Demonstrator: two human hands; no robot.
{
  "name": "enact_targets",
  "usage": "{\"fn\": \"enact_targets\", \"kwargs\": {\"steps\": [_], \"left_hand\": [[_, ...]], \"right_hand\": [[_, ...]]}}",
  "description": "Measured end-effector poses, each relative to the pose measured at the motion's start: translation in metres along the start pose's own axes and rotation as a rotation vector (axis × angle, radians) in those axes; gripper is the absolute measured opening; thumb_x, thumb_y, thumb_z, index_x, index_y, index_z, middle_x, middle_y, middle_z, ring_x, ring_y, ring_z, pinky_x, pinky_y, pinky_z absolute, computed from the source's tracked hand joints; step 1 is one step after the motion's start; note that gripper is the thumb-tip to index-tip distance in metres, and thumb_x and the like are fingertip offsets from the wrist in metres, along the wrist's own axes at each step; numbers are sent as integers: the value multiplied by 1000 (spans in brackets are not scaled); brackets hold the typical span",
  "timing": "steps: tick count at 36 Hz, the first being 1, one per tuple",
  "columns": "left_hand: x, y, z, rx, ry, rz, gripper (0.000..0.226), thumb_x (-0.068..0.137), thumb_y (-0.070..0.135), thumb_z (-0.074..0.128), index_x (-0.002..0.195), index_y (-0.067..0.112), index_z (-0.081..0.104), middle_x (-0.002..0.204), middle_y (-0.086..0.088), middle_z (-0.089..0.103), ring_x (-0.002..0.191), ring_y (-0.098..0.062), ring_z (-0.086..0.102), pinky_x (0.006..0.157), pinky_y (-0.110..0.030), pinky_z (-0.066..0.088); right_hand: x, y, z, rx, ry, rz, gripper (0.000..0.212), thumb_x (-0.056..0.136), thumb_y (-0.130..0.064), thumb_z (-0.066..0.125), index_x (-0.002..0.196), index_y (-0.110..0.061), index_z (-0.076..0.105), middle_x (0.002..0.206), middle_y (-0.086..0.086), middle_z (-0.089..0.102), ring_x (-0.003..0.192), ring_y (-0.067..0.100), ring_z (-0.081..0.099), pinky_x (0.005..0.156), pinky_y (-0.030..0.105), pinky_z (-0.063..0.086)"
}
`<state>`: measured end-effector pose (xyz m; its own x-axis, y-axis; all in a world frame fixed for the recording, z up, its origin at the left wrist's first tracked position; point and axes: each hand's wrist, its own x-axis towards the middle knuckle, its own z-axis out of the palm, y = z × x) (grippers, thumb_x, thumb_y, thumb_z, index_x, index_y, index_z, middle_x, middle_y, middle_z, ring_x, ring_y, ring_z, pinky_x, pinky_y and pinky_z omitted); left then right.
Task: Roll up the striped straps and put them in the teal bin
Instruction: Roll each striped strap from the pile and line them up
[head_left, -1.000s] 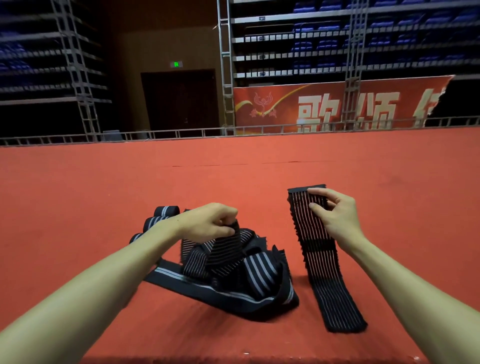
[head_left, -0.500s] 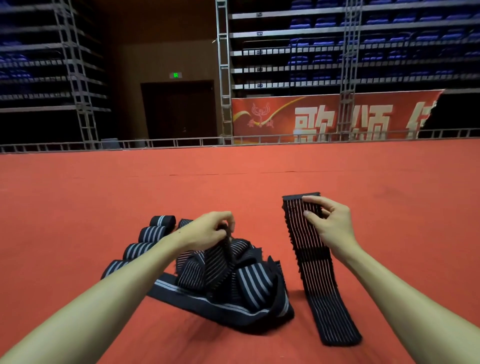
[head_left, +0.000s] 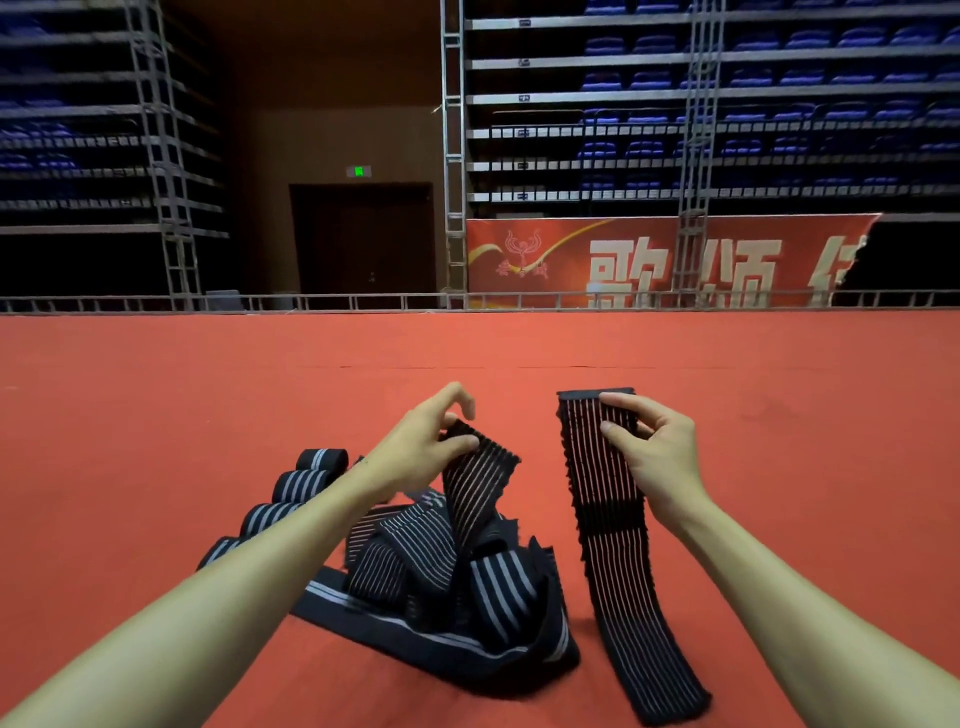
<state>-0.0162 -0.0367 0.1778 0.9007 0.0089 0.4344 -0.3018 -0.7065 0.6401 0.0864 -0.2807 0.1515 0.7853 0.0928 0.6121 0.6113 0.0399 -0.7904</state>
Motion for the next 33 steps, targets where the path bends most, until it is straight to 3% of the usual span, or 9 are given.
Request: {"fn": "enact_targets", "kwargs": {"steps": [2, 6, 10, 13, 16, 18, 23, 27, 33], "left_hand": [[4, 11, -1, -120, 11, 23, 24, 97, 5, 56, 96, 27, 47, 88, -9, 63, 75, -18, 64, 71, -36, 54], [14, 34, 2, -373, 19, 11, 19, 94, -2, 59, 103, 15, 60, 85, -5, 69, 82, -17, 68, 80, -35, 57], [26, 58, 10, -520, 79, 11, 17, 91, -5, 62, 94, 10, 69, 86, -9, 73, 86, -21, 68, 88, -45, 55], [36, 74, 16, -602, 128, 20, 16, 90, -6, 61, 87, 8, 69, 84, -12, 70, 82, -22, 65, 81, -41, 56], [47, 86, 21, -684, 202, 6, 15, 90, -4, 63, 85, 7, 69, 85, -11, 67, 78, -19, 63, 69, -28, 53], [55, 90, 25, -715, 255, -15, 15, 90, -3, 64, 82, 9, 70, 87, -7, 67, 83, -19, 62, 74, -30, 53], [63, 98, 33, -806, 247, -53, 14, 90, -1, 64, 83, 9, 70, 90, -12, 69, 92, -25, 65, 89, -38, 54], [62, 103, 39, -858, 213, -57, 11, 91, -3, 62, 86, 5, 68, 84, -12, 70, 78, -21, 67, 71, -26, 57], [65, 102, 43, -759, 220, -25, 7, 89, -4, 65, 89, 1, 70, 95, -19, 69, 91, -30, 67, 87, -37, 55]], "right_hand": [[3, -4, 2, 23, 8, 6, 36, 85, 3, 69, 93, -32, 72, 98, -16, 70, 92, -3, 61, 94, 26, 46], [10, -15, 7, 88, 16, -10, 30, 87, 1, 68, 95, -28, 73, 99, -9, 72, 97, 6, 65, 89, 20, 51], [20, -24, 10, 137, 18, -21, 21, 89, -4, 68, 97, -22, 75, 99, 0, 75, 101, 19, 69, 93, 36, 54], [24, -36, 11, 222, 29, -31, 16, 92, -7, 65, 92, -20, 75, 92, 1, 76, 92, 19, 71, 81, 30, 57], [26, -46, 10, 309, 10, -23, 19, 94, -28, 61, 90, -16, 76, 88, 3, 76, 84, 15, 70, 74, 29, 56], [27, -52, 7, 340, -42, -26, 31, 89, -39, 60, 91, -12, 76, 89, 8, 76, 81, 19, 70, 73, 33, 56], [27, -61, -2, 221, -123, -117, 7, 89, -9, 69, 90, -13, 75, 85, 5, 76, 81, 17, 73, 72, 29, 57], [30, -63, -9, 204, -131, -125, 15, 89, -5, 67, 88, -18, 76, 90, 6, 77, 88, 23, 73, 82, 39, 58], [33, -62, -19, 131, -134, -161, 15, 93, -9, 64, 97, -16, 76, 97, 6, 76, 95, 26, 72, 85, 40, 57]]}}
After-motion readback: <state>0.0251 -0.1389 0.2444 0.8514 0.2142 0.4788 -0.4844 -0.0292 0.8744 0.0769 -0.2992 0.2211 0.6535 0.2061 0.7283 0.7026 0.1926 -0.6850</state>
